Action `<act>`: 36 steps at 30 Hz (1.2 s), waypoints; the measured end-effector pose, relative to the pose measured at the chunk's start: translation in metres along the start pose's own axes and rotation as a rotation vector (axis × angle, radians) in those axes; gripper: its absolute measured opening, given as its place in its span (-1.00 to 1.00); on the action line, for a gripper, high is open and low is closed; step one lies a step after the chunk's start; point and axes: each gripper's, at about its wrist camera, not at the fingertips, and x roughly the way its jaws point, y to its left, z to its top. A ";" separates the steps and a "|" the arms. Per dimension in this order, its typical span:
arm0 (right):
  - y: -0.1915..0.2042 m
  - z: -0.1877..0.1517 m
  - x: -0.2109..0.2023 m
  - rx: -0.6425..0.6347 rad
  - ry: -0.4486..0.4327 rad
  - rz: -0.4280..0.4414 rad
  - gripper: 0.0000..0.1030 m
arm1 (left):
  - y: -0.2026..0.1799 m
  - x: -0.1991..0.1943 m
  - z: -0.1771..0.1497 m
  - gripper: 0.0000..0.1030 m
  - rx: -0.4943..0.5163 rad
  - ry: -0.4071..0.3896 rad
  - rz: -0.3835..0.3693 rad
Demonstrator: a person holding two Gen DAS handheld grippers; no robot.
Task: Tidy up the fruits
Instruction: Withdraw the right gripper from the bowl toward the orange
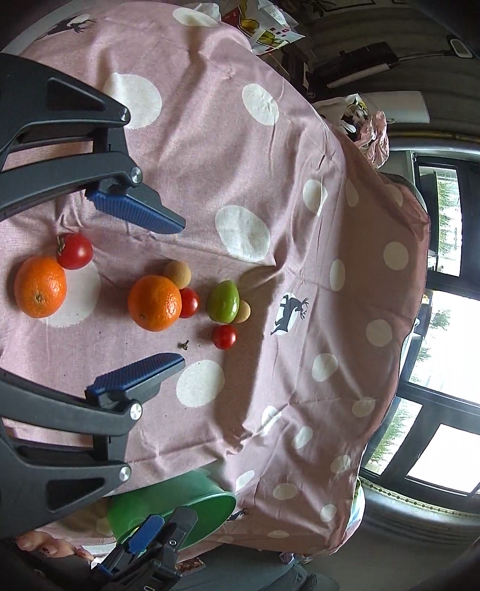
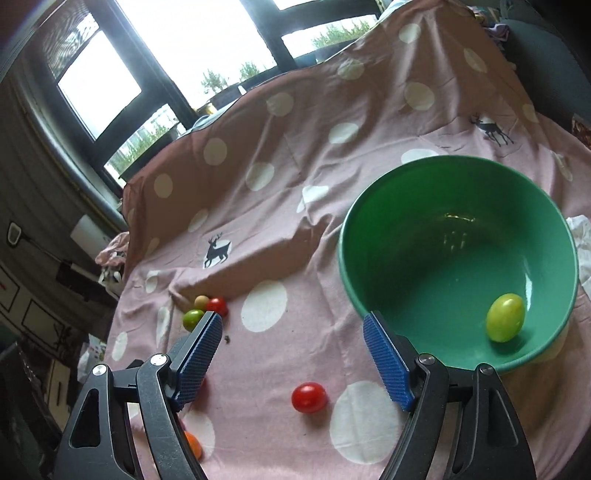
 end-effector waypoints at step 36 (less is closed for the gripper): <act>0.031 -0.023 0.033 -0.143 0.083 -0.096 0.54 | 0.021 0.005 0.003 0.30 -0.060 0.031 0.019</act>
